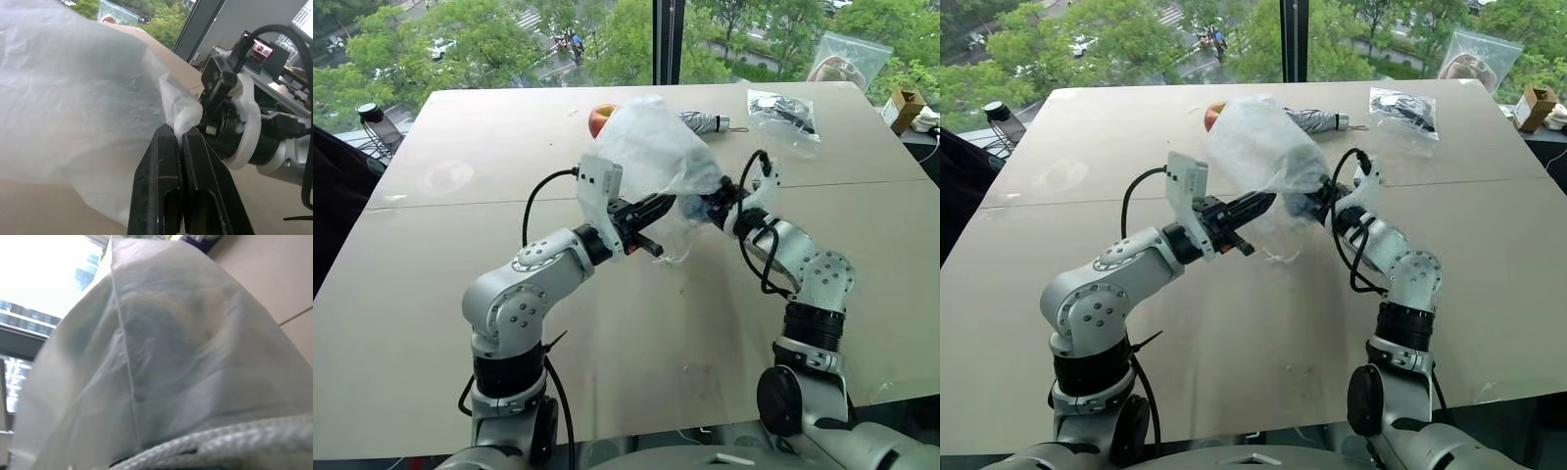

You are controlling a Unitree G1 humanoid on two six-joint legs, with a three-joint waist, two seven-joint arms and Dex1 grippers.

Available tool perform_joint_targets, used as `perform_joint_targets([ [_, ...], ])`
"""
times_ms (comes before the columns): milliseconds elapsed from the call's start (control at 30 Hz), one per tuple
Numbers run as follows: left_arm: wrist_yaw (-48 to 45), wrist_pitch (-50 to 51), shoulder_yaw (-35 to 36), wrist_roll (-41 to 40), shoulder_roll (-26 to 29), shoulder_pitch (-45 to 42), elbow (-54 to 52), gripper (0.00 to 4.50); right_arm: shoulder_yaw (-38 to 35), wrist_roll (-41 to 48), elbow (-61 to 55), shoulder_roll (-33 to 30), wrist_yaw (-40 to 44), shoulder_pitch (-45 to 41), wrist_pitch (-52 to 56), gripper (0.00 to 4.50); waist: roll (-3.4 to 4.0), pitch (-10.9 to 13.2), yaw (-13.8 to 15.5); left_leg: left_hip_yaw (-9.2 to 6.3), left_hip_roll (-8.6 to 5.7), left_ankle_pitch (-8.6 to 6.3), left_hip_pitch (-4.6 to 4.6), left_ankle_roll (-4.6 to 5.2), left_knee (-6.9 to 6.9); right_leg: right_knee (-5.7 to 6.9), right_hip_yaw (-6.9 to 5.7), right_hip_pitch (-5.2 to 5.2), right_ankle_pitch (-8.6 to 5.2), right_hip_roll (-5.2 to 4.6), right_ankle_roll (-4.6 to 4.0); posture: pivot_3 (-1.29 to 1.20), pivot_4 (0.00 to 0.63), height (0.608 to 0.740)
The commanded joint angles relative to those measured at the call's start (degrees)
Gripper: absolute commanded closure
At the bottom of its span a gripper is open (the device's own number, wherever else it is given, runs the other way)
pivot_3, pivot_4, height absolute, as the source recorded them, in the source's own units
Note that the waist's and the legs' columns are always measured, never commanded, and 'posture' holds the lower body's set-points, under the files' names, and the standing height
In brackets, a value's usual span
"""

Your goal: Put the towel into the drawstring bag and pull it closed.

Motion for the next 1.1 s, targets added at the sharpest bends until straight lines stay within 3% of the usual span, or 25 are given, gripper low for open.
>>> perform_joint_targets([
  [33,0.2,-2.1,-1.3,0.1,-0.3,-0.4,-0.8,4.50,3.1,6.9,-1.2,11.7,-3.9,-5.6,-3.4,3.26,0.00,0.0,0.0,0.01,0.00,0.00,0.00,0.00,0.00,0.00,0.01,0.00,0.00,0.00,0.00,0.00,0.150,0.740],
  [67,0.1,-2.4,-1.8,0.2,-0.3,-0.6,-0.6,4.50,4.5,7.2,-1.2,10.9,-5.0,-5.1,-4.0,3.05,0.00,0.0,-0.1,0.02,0.00,0.00,0.00,0.00,0.00,0.00,0.03,0.00,0.00,0.00,0.00,0.00,0.150,0.740],
  [233,-0.8,-5.5,-2.7,2.4,0.8,-3.0,2.5,4.50,12.6,5.3,-3.1,2.7,-4.0,-2.5,-1.4,0.67,0.00,0.0,-0.1,0.04,0.00,0.00,0.00,0.01,0.01,-0.01,0.05,0.00,0.00,-0.01,0.01,0.00,0.150,0.740],
  [467,-0.8,-9.0,0.2,3.7,1.3,-8.3,9.8,4.50,15.7,6.5,-7.7,-5.7,-1.2,-1.3,4.6,0.67,0.00,0.0,0.3,0.02,-0.01,0.00,-0.09,0.01,0.02,-0.13,0.01,0.00,0.00,-0.08,0.02,0.00,0.150,0.740],
  [667,-0.7,-10.5,1.1,3.9,1.5,-9.9,12.5,4.50,15.3,10.8,-14.3,-21.6,9.6,2.7,11.8,0.67,0.02,0.0,0.3,0.03,-0.01,-0.01,-0.12,0.02,-0.03,-0.30,0.00,0.01,0.00,-0.06,0.02,0.00,0.150,0.740],
  [767,-0.4,-11.6,1.3,4.2,1.3,-10.7,13.8,4.50,14.7,11.8,-14.1,-26.1,12.6,4.5,12.8,0.67,-0.01,0.0,-0.3,0.05,0.02,-0.01,-0.07,0.03,-0.07,-0.32,0.04,0.01,0.01,0.09,0.01,0.00,0.150,0.740],
  [933,-0.4,-12.5,0.3,4.7,0.2,-11.4,14.2,4.50,18.4,6.0,-16.0,-30.1,17.1,6.0,12.5,0.67,0.05,0.1,0.2,0.06,-0.01,-0.01,-0.06,0.03,-0.12,-0.31,0.05,0.01,0.01,0.08,0.01,0.00,0.150,0.740],
  [1000,-0.4,-12.6,0.4,4.8,0.4,-11.3,14.3,4.50,18.8,4.0,-17.8,-32.3,23.3,6.7,10.2,0.67,0.05,0.1,0.3,0.10,-0.02,-0.01,-0.08,0.03,-0.11,-0.37,0.10,0.01,0.01,0.05,0.02,0.00,0.150,0.740],
  [1100,-0.3,-12.8,0.8,4.7,0.8,-11.2,14.3,4.50,20.0,-6.7,-18.1,-36.7,32.4,8.2,0.5,0.67,0.05,0.1,0.5,0.11,-0.04,-0.01,-0.12,0.04,-0.11,-0.51,0.09,0.02,0.02,0.03,0.04,0.00,0.150,0.740],
])
